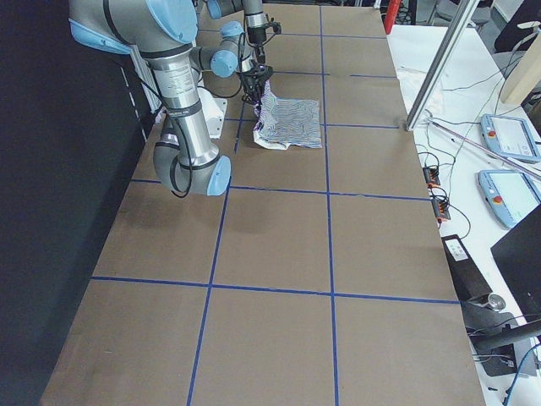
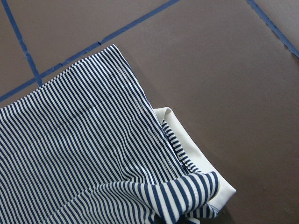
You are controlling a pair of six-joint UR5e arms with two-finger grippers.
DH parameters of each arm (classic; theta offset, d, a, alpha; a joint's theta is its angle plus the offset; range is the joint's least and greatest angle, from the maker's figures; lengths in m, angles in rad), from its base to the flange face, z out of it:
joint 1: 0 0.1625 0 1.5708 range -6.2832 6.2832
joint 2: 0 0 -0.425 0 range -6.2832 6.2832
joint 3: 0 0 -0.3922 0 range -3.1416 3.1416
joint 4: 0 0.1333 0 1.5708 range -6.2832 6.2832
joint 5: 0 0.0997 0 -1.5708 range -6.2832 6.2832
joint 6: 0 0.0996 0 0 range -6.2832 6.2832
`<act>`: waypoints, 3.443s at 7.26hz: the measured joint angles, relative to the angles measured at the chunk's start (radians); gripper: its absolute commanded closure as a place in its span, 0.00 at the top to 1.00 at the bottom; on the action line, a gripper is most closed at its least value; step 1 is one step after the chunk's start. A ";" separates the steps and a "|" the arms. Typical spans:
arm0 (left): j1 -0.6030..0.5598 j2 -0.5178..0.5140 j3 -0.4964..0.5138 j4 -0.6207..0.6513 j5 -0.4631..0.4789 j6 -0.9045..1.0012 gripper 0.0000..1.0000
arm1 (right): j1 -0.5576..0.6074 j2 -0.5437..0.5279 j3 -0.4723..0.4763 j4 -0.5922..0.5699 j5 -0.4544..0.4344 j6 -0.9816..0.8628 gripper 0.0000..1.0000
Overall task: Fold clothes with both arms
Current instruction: 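Lift the near edge with both grippers and fold it away from the robot, then lay the folded edge down on the shirt with both grippers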
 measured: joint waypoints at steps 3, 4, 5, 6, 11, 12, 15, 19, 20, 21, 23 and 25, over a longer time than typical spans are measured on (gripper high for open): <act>-0.082 -0.020 0.045 0.000 -0.002 0.054 0.00 | 0.076 0.064 -0.128 0.049 -0.001 -0.032 0.00; -0.115 -0.031 0.083 -0.006 -0.002 0.090 0.00 | 0.098 0.076 -0.197 0.109 -0.001 -0.040 0.00; -0.146 -0.041 0.142 -0.041 -0.002 0.111 0.00 | 0.116 0.087 -0.263 0.168 -0.001 -0.053 0.00; -0.172 -0.054 0.238 -0.120 -0.002 0.120 0.00 | 0.134 0.104 -0.338 0.225 -0.002 -0.067 0.00; -0.217 -0.100 0.548 -0.354 0.000 0.177 0.00 | 0.185 0.152 -0.536 0.342 -0.002 -0.105 0.00; -0.217 -0.106 0.571 -0.359 0.000 0.177 0.00 | 0.188 0.156 -0.556 0.354 -0.003 -0.107 0.00; -0.215 -0.112 0.588 -0.365 0.000 0.179 0.99 | 0.197 0.163 -0.604 0.412 -0.004 -0.119 0.99; -0.258 -0.075 0.542 -0.380 -0.015 0.453 1.00 | 0.226 0.177 -0.598 0.436 -0.002 -0.291 1.00; -0.277 -0.066 0.535 -0.381 -0.031 0.512 1.00 | 0.221 0.183 -0.593 0.438 -0.003 -0.345 1.00; -0.286 -0.062 0.533 -0.382 -0.043 0.536 1.00 | 0.197 0.185 -0.590 0.438 -0.011 -0.376 1.00; -0.290 -0.061 0.532 -0.382 -0.050 0.544 1.00 | 0.123 0.182 -0.594 0.438 -0.067 -0.447 1.00; -0.290 -0.060 0.532 -0.383 -0.051 0.543 1.00 | 0.120 0.179 -0.632 0.438 -0.089 -0.529 1.00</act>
